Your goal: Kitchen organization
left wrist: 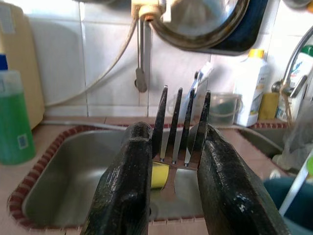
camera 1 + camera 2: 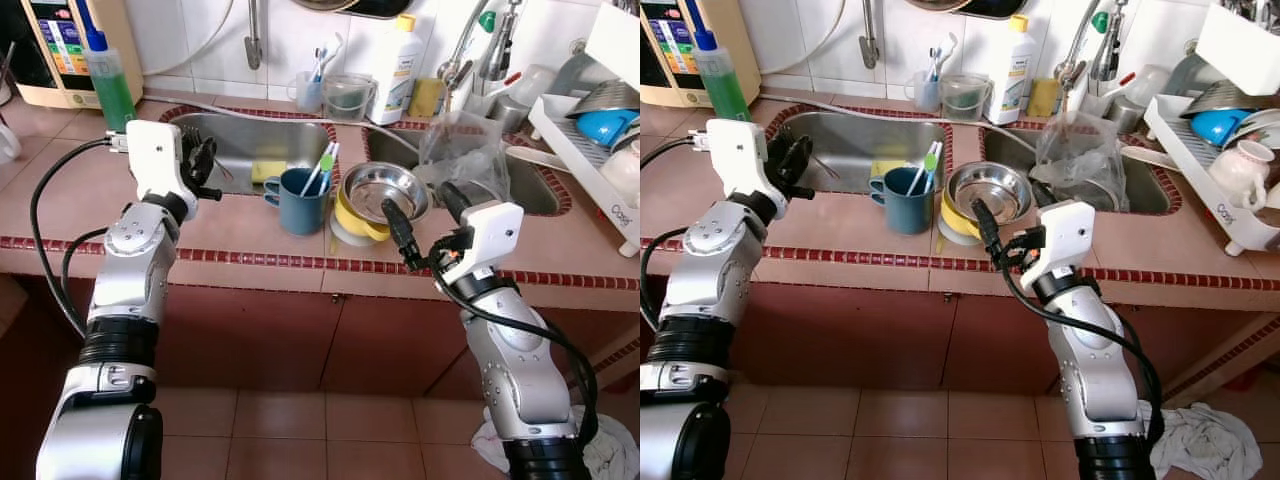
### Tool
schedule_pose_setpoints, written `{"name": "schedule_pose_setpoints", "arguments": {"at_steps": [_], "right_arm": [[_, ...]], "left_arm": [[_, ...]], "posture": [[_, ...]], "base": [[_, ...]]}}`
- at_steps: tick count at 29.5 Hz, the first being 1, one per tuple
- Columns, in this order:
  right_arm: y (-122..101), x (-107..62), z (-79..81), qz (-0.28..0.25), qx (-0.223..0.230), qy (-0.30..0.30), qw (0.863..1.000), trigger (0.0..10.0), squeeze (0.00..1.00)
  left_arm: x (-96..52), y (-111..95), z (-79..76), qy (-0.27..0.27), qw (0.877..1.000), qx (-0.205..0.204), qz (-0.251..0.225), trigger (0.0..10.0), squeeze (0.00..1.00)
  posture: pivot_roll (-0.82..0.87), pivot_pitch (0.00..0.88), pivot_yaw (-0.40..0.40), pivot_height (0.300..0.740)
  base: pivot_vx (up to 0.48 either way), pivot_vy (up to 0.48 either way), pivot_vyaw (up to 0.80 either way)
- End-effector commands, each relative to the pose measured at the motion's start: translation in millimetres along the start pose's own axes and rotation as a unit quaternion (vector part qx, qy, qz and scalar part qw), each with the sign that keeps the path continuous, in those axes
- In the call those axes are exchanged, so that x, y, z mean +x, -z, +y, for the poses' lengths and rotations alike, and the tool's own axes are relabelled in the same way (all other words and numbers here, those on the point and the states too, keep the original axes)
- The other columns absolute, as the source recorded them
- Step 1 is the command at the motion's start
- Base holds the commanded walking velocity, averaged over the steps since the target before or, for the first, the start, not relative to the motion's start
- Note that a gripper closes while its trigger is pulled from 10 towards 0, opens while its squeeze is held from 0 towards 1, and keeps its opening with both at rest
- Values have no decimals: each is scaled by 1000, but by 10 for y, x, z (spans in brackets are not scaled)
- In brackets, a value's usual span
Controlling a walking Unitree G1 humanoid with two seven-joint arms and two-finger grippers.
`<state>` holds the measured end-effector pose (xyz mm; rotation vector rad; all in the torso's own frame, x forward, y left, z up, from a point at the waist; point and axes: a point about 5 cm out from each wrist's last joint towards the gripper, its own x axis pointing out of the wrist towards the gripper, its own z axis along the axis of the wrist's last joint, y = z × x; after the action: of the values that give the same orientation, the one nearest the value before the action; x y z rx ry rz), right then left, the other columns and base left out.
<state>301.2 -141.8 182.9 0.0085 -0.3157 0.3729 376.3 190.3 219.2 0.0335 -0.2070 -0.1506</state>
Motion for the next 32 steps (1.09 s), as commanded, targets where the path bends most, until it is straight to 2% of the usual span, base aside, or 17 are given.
{"name": "schedule_pose_setpoints", "arguments": {"at_steps": [1, 22, 24, 27, 32], "right_arm": [[-98, 29, 3, -17, -4, -9, 1000, 10000, 0], [-114, 33, -9, -16, -6, -15, 1000, 10000, 0], [-134, 30, -2, -24, -8, -18, 1000, 10000, 0], [-291, 23, 41, -73, 15, -32, 997, 10000, 0], [-424, 62, -30, -100, 28, -14, 995, 10000, 0]], "left_arm": [[26, -72, -33, 5, 1000, 0, -13, 10000, 0], [46, -90, -67, 8, 1000, -10, -17, 10000, 0], [46, -90, -67, 9, 1000, -9, -18, 10000, 0], [41, -101, -46, 6, 1000, -12, -20, 10000, 0], [52, -111, -38, 4, 1000, -12, -21, 10000, 0]], "posture": [[-3, 0, -79, 740], [-11, 0, -91, 740], [-12, 0, -91, 740], [-12, 0, -91, 740], [-15, 0, -92, 740]], "base": [[289, 0, 0], [305, 0, 0], [304, 0, 0], [306, 0, 0], [307, 0, 0]]}}
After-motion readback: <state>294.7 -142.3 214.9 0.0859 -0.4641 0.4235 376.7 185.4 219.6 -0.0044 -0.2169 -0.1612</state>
